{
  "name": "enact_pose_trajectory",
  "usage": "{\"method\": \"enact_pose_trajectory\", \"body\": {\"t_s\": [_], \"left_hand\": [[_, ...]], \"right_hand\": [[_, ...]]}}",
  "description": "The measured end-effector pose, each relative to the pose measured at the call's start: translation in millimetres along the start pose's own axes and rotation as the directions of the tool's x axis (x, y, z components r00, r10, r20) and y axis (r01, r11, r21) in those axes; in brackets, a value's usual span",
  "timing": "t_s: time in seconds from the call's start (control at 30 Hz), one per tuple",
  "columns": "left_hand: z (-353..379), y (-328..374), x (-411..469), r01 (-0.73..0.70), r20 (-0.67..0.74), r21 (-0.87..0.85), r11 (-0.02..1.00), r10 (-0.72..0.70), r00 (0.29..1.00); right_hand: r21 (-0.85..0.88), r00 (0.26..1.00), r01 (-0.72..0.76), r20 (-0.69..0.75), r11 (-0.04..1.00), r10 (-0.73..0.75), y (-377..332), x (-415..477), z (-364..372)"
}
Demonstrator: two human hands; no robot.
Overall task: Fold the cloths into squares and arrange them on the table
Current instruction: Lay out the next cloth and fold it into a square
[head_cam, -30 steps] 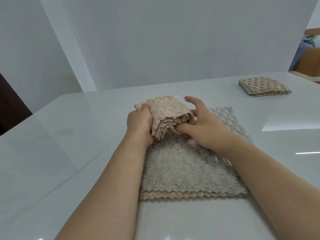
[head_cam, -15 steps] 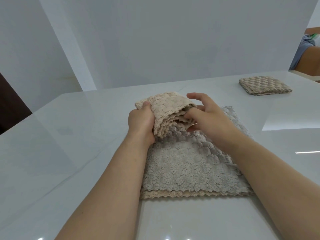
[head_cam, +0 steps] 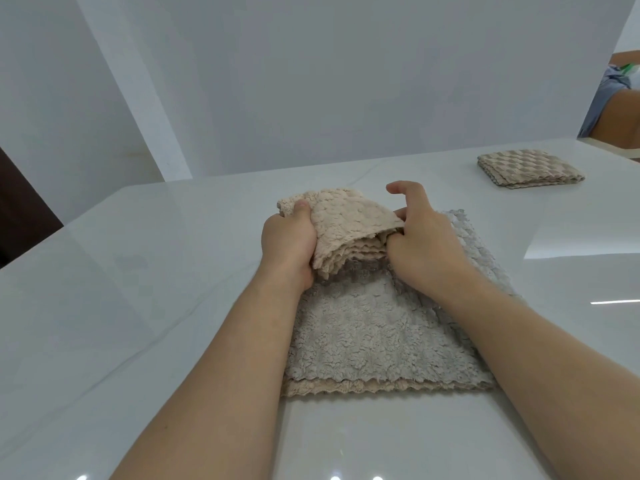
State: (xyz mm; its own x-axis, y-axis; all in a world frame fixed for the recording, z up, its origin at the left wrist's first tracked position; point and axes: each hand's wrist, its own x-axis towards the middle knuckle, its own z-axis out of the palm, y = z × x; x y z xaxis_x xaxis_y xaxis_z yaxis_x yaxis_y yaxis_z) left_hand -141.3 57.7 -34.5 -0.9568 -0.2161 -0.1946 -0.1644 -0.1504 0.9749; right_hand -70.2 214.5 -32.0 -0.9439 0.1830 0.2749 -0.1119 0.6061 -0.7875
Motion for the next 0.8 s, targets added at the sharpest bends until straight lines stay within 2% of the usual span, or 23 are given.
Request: {"method": "enact_pose_trajectory", "body": {"t_s": [0.23, 0.5, 0.7, 0.8], "left_hand": [[6, -3, -3, -0.033, 0.031, 0.075, 0.997, 0.031, 0.999], [2, -14, 11, -0.146, -0.026, 0.163, 0.976, 0.152, 0.988], [1, -3, -2, -0.221, -0.052, 0.232, 0.947, 0.239, 0.97], [-1, 1, -4, -0.24, -0.057, 0.259, 0.936, 0.263, 0.963]], "right_hand": [[-0.035, 1.0, -0.011, -0.019, 0.999, 0.01, -1, -4, 2], [0.02, 0.987, -0.15, -0.06, 0.988, 0.151, 5, 6, -11], [0.157, 0.964, -0.265, 0.065, 0.951, 0.258, 7, 11, -9], [0.325, 0.946, -0.321, 0.159, 0.889, 0.283, 8, 15, -8]]}}
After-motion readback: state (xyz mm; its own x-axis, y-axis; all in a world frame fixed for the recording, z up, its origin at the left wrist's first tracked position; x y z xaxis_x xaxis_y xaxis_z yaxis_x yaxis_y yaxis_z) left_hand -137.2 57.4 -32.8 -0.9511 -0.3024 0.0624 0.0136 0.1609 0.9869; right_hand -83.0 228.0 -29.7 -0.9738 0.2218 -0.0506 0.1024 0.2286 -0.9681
